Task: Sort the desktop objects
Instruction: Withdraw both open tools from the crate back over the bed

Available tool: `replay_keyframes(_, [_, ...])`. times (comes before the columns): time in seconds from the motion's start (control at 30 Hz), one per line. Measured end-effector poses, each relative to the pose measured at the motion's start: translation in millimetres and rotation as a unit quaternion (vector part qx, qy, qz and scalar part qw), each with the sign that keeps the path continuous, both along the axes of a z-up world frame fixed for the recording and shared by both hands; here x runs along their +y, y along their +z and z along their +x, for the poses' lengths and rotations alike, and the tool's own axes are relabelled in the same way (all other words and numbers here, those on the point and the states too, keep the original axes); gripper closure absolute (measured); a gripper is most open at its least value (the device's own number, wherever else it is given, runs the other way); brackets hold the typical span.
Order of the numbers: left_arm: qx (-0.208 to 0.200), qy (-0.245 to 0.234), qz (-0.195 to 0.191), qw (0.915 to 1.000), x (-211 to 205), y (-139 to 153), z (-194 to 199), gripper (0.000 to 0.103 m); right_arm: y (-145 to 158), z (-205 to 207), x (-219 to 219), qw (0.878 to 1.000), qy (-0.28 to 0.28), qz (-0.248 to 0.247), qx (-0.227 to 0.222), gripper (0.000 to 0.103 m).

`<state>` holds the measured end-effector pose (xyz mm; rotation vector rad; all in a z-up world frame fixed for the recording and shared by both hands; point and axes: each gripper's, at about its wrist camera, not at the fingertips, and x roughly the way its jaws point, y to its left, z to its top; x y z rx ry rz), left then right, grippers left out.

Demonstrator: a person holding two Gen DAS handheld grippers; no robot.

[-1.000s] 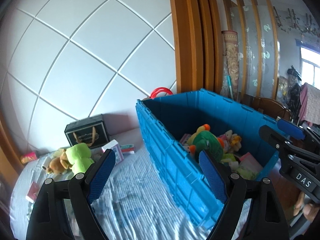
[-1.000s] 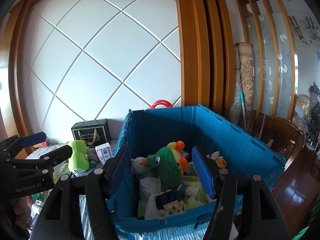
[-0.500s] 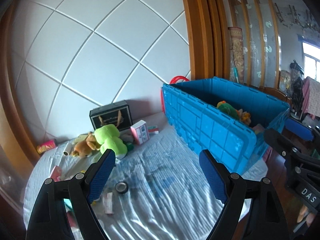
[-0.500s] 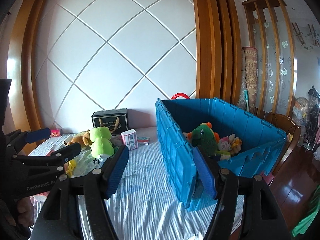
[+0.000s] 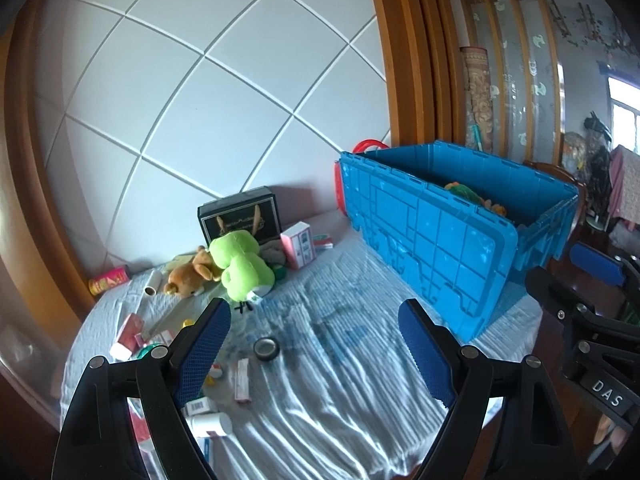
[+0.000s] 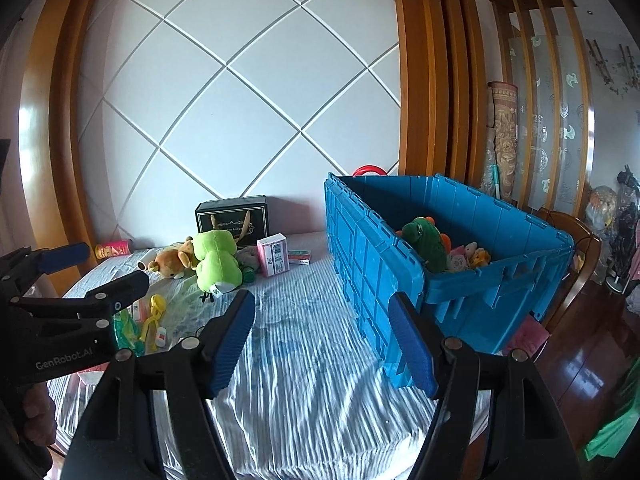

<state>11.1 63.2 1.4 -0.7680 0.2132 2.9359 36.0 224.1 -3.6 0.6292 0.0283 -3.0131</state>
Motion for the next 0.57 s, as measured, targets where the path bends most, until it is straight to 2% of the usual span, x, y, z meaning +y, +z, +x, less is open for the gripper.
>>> replay_keyframes(0.37, [-0.006,-0.026,0.0,0.9996,16.1,-0.1,2.5,0.015,1.0,5.2,8.8,1.0,-0.005,-0.001,-0.004,0.034])
replay_keyframes(0.57, [0.022,-0.026,-0.006,0.9994,19.1,3.1,9.9,0.016,5.2,6.7,13.8,1.0,-0.007,-0.003,0.001,0.034])
